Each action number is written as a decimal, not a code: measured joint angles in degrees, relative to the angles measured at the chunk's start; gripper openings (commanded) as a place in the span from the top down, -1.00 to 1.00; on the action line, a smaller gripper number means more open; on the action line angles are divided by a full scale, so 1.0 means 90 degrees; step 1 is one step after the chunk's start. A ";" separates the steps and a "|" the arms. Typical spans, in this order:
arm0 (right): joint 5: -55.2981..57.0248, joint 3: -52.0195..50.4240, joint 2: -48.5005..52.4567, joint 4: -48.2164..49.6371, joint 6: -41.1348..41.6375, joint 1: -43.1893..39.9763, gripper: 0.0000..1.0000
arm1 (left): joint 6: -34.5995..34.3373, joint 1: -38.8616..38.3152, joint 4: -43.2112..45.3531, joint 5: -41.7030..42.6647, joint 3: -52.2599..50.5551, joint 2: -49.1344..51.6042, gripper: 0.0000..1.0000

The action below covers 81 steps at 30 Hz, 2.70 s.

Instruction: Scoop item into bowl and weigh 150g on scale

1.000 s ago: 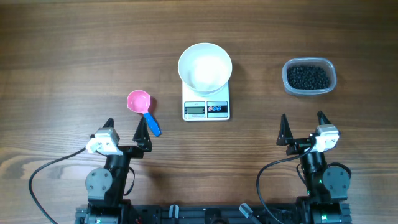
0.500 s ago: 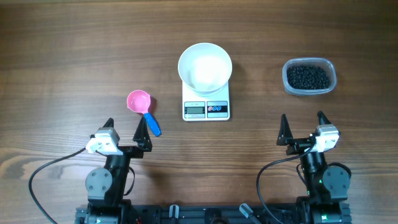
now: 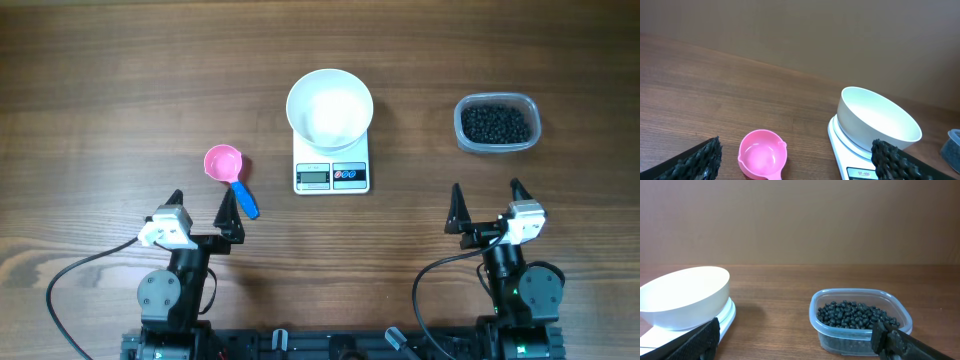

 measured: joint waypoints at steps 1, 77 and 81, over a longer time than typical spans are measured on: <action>0.0000 0.0002 0.0000 0.0000 0.0000 0.0000 -0.99 | 0.0000 0.0000 0.0000 0.0000 0.0000 0.0000 -1.00; 0.0000 0.0000 0.0000 0.0000 0.0000 0.0000 -0.99 | -0.0809 0.0000 0.1411 0.0534 0.0231 0.0022 -1.00; 0.0000 0.0000 0.0000 0.0000 0.0000 0.0000 -0.99 | -0.0848 0.0000 0.0787 0.0554 0.0784 0.0299 -1.00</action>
